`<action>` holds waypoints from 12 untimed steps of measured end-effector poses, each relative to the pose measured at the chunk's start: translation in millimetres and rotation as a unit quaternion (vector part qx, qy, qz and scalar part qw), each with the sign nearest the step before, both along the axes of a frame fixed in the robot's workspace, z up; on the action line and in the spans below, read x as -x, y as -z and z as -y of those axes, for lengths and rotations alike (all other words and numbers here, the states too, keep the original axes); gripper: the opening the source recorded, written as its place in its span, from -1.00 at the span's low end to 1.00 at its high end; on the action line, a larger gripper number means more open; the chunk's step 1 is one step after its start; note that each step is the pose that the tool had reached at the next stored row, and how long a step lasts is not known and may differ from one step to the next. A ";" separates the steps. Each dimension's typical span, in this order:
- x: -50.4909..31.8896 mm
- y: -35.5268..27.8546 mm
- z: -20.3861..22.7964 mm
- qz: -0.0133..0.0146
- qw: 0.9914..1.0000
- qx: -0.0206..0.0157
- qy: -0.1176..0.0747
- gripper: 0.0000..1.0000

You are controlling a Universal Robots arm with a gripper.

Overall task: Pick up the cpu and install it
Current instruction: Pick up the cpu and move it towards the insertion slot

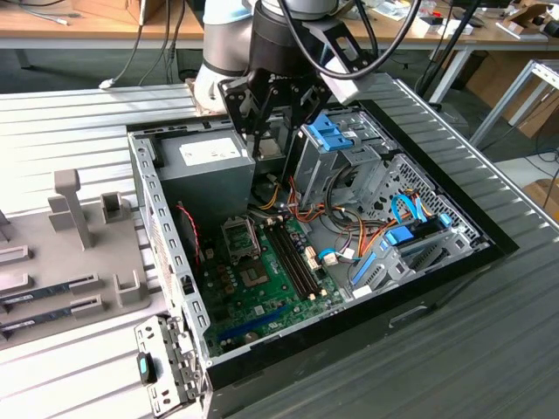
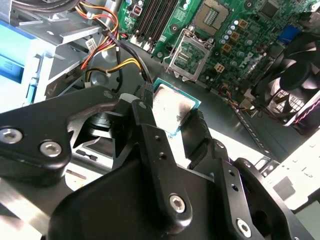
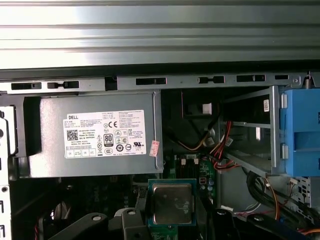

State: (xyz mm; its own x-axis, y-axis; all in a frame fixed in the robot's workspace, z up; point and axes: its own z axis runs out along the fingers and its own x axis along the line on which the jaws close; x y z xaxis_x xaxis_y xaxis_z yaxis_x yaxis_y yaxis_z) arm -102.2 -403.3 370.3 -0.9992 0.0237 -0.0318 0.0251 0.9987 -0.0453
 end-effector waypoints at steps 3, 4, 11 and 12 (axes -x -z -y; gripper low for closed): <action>0.0 0.6 0.8 0.000 1.000 0.000 0.000 -0.05; 0.0 0.6 1.0 0.000 1.000 0.000 0.000 -0.05; 0.0 0.7 1.2 0.000 1.000 0.000 0.000 -0.05; 0.0 0.8 1.3 0.000 1.000 0.000 0.000 -0.05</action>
State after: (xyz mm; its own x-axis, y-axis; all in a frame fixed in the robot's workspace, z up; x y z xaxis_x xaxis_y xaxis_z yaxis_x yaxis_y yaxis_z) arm -102.2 -404.6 369.6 -0.9992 0.0237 -0.0318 0.0251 0.9987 -0.0454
